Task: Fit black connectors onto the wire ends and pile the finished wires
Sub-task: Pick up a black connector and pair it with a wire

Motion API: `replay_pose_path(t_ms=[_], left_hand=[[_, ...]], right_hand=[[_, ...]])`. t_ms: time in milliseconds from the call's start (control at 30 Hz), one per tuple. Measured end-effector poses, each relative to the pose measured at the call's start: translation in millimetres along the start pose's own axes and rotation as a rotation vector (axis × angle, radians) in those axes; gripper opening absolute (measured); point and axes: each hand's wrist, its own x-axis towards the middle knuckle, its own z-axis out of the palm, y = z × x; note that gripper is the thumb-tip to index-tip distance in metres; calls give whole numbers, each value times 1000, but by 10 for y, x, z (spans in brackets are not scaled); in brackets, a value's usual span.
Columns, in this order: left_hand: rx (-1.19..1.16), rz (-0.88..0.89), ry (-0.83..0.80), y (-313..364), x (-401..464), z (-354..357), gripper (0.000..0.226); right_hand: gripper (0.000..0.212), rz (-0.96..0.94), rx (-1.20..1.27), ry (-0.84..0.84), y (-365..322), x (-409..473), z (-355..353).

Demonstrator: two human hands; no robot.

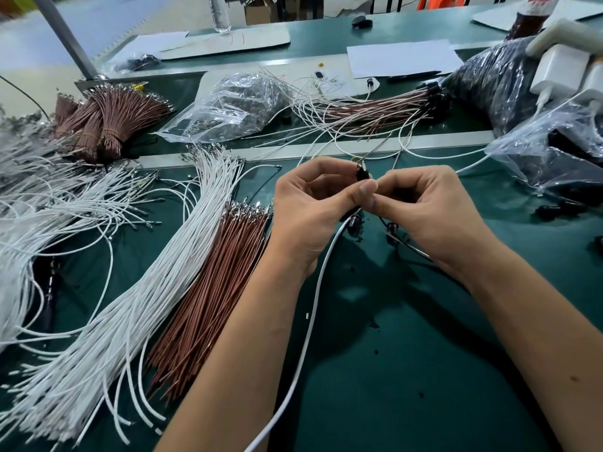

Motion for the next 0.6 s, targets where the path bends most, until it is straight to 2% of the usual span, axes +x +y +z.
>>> replay_pose_path(t_ms=[267,433,600], left_hand=[[1,40,-13,1,10,-25,24],[-22,15,-30,36,22,-61,10],[14,25,4,56,27,-92,9]], right_hand=[[15,-36,-104,-15,4,-4,-19],[10,-45,-97,-45,-16,4,-15],[9,-56,-72,-54,2,14,-12]])
